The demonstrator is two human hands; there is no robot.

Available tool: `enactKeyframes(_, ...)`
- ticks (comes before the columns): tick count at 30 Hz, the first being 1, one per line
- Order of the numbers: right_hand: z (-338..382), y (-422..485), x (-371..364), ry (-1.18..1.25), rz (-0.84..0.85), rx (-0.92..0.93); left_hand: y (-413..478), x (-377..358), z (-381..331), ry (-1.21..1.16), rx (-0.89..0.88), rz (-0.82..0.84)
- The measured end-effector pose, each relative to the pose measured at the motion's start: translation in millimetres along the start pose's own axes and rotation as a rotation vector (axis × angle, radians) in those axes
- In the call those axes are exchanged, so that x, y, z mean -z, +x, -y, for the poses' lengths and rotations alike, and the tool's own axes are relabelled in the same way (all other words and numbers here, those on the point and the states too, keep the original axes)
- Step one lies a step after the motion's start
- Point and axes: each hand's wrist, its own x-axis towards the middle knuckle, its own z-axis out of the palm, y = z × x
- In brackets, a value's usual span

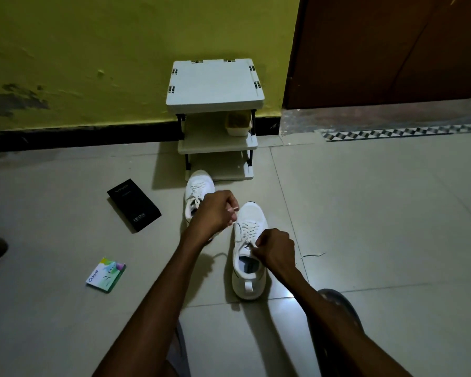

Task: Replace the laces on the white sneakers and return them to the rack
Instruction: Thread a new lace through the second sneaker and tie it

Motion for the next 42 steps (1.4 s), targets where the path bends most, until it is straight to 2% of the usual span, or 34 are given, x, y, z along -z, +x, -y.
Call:
enactKeyframes(2, -1, 5, 6, -0.02, 0.04, 0.008, -4, -13, 6, 0.034, -0.001, 0.091)
enactKeyframes(6, -9, 15, 13, 0.077, 0.11, -0.015, -11, -45, 22, 0.129, -0.019, 0.087)
enactKeyframes(12, -25, 21, 12, 0.335, 0.192, -0.086, -23, -74, 28, 0.166, 0.088, -0.063)
enactKeyframes(19, -31, 19, 16, 0.494, 0.243, -0.12, -25, -92, 37, 0.239, 0.008, -0.075)
enactKeyframes(24, -33, 20, 14, 0.501, 0.244, -0.113, -29, -96, 38, 0.298, -0.009, -0.09)
enactKeyframes(33, -30, 18, 16, 0.479, 0.233, -0.081, -34, -101, 38, 0.158, 0.074, -0.17)
enactKeyframes(36, -30, 16, 17, 0.474, 0.227, -0.058, -34, -103, 38, 0.194, 0.053, -0.168)
enactKeyframes(42, -30, 15, 17, 0.336, 0.216, 0.041, -38, -111, 32, 0.163, 0.074, -0.235)
